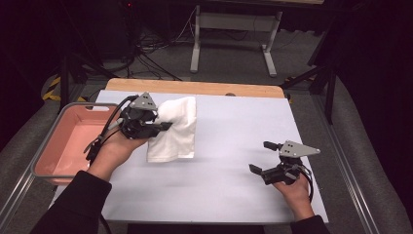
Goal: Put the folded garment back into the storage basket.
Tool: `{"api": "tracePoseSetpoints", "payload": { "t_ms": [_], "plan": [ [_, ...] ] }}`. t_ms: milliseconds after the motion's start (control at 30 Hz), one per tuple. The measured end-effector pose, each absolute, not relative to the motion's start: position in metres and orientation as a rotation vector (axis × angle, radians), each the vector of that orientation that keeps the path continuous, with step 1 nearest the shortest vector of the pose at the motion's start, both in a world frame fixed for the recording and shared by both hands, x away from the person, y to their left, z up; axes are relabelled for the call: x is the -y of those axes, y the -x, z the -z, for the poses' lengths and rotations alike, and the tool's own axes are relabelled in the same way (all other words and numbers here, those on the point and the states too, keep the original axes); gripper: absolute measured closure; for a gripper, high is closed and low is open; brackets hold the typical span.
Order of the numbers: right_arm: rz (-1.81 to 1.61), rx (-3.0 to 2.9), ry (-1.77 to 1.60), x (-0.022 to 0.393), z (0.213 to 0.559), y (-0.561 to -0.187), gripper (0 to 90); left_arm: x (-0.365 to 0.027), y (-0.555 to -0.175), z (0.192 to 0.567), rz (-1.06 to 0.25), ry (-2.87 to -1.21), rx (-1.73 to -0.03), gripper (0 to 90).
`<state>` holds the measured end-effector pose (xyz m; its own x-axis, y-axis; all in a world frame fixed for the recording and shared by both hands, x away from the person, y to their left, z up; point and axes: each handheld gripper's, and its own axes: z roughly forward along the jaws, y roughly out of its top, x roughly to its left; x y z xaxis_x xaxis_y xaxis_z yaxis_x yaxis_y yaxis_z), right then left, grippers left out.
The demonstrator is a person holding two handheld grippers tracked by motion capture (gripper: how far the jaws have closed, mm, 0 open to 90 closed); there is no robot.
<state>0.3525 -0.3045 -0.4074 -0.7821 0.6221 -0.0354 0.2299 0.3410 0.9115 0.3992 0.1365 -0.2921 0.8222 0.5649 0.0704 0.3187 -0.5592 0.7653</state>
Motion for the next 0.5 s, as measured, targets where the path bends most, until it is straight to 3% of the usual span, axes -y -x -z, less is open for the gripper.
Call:
{"api": "tracePoseSetpoints", "payload": {
  "t_ms": [500],
  "plan": [
    [-1.434,-2.237,-0.729,0.3,0.411,-0.356,0.6,-0.186,-0.399,0.283,-0.454,-2.177,-0.75,70.6]
  ]
}}
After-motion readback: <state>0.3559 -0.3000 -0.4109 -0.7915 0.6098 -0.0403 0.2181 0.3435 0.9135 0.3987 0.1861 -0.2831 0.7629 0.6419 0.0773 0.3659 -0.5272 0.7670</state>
